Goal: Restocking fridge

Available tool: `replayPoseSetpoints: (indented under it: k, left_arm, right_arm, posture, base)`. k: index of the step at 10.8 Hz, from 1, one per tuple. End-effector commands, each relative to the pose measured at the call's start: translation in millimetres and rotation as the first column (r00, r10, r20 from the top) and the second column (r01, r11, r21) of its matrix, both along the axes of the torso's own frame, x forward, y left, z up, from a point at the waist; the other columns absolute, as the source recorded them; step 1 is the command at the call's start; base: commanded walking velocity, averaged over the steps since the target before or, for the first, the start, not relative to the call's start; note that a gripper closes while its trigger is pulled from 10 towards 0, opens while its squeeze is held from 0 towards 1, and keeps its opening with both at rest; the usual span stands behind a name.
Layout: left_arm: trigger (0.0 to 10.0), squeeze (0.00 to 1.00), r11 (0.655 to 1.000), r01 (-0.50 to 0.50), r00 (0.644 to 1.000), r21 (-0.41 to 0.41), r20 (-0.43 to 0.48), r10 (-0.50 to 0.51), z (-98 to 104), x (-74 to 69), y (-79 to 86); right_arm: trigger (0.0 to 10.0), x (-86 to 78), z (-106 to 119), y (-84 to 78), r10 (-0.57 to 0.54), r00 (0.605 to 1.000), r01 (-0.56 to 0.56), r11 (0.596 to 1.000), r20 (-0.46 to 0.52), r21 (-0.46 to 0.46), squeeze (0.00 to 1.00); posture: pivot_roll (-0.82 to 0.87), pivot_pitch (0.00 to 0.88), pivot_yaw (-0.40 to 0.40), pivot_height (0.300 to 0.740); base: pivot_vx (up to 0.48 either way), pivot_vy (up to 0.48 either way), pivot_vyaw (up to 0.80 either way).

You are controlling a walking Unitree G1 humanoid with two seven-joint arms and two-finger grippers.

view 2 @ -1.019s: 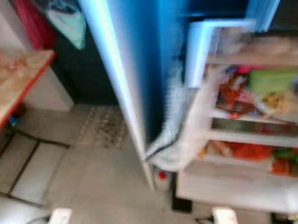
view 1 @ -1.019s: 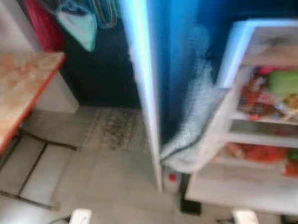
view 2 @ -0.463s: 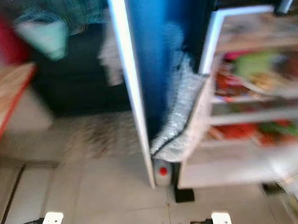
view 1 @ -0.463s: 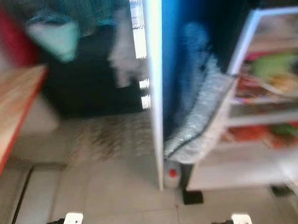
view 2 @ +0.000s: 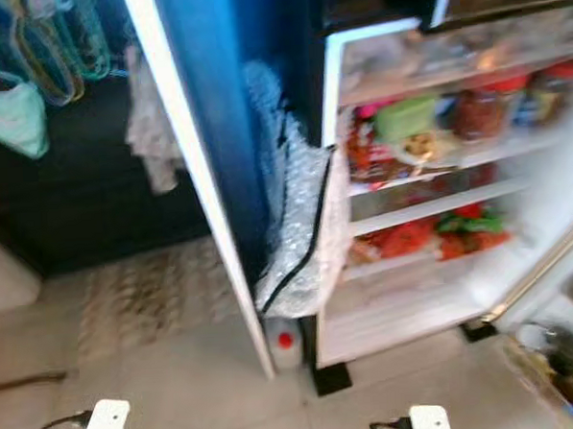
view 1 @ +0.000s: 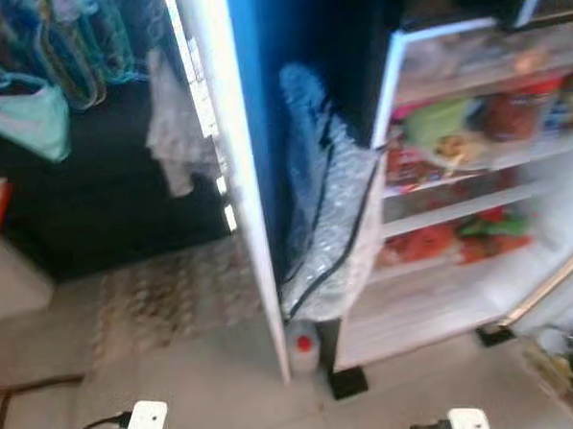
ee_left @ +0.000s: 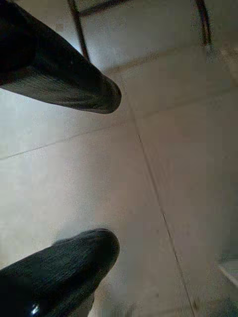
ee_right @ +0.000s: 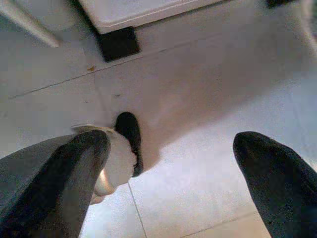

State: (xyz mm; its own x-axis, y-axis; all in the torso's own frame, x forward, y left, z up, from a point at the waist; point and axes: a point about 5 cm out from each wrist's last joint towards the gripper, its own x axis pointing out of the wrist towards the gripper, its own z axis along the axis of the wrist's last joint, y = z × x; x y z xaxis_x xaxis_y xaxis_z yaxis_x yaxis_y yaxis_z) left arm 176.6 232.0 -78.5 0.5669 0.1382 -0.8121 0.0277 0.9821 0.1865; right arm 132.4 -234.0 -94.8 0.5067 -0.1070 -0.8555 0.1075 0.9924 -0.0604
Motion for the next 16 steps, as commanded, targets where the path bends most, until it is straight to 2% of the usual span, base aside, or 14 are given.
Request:
replayPoseSetpoints:
  k: [1, 2, 4, 6, 9, 10, 12, 14, 16]
  left_arm:
    - [10.0, 0.0, 1.0, 0.021, 0.999, 0.003, -0.038, -0.021, -5, -8.2, -2.6]
    - [10.0, 0.0, 0.996, 0.085, 0.995, -0.008, -0.043, -0.086, -6, -5.6, -15.1]
    - [10.0, 0.0, 0.989, 0.148, 0.988, -0.008, -0.052, -0.148, -7, -3.8, -23.0]
    - [10.0, 0.0, 0.994, 0.112, 0.993, -0.014, -0.044, -0.112, -7, -4.0, -23.5]
    - [10.0, 0.0, 0.998, 0.067, 0.996, -0.007, -0.065, -0.067, -11, -11.6, -23.0]
    - [10.0, 0.0, 0.999, 0.041, 0.997, -0.002, -0.072, -0.041, -12, -15.6, -19.8]
    - [10.0, 0.0, 1.0, -0.01, 0.997, 0.002, -0.081, 0.01, -13, -22.8, -11.3]
    - [10.0, 0.0, 1.0, -0.006, 0.996, 0.0, -0.083, 0.006, -13, -23.1, -8.7]
    - [10.0, 0.0, 1.0, -0.016, 0.997, -0.007, -0.071, 0.015, -11, -22.4, -3.5]
  right_arm:
    - [10.0, -6.4, -2, -1.6, -0.017, 1.0, 0.017, 1.0, -0.026, -0.001, 0.0]
    - [10.0, -3.4, 0, -4.3, 0.085, 0.996, -0.087, 0.996, -0.041, -0.036, 0.0]
    - [10.0, -2.6, 0, -4.8, 0.104, 0.993, -0.107, 0.993, -0.051, -0.054, 0.0]
    - [10.0, -5.2, -1, -6.1, -0.012, 0.999, 0.01, 0.999, -0.037, -0.05, 0.0]
    - [10.0, -10.4, -3, -6.0, -0.061, 0.997, 0.06, 0.998, -0.05, -0.021, 0.0]
    - [10.0, -9.4, -3, -4.5, -0.033, 0.998, 0.032, 0.999, -0.044, -0.014, 0.0]
    - [10.0, -12.1, -4, -3.2, -0.065, 0.997, 0.065, 0.998, -0.048, -0.005, 0.0]
    - [10.0, -13.5, -4, -3.2, -0.083, 0.995, 0.083, 0.997, -0.047, -0.004, 0.0]
    - [10.0, -13.7, -4, -2.6, -0.09, 0.995, 0.09, 0.996, -0.039, 0.004, 0.0]
  posture:
    - [-0.05, 0.0, 0.067, 0.74]
    - [-0.05, 0.0, 0.057, 0.74]
    - [-0.05, 0.0, 0.043, 0.74]
    - [-0.05, 0.0, 0.035, 0.74]
    - [-0.03, 0.0, 0.04, 0.74]
    - [-0.03, 0.0, 0.047, 0.74]
    - [-0.03, 0.003, 0.058, 0.74]
    - [-0.03, 0.013, 0.061, 0.74]
    - [-0.03, 0.028, 0.064, 0.74]
  base:
    - [0.0, 0.0, -0.78]
    - [0.0, 0.0, -0.78]
    - [0.0, 0.0, -0.77]
    - [0.0, 0.379, -0.77]
    - [0.0, 0.0, -0.48]
    - [0.0, 0.0, 0.0]
    - [0.0, 0.0, 0.0]
    - [0.0, 0.0, 0.0]
    - [0.0, 0.416, 0.0]
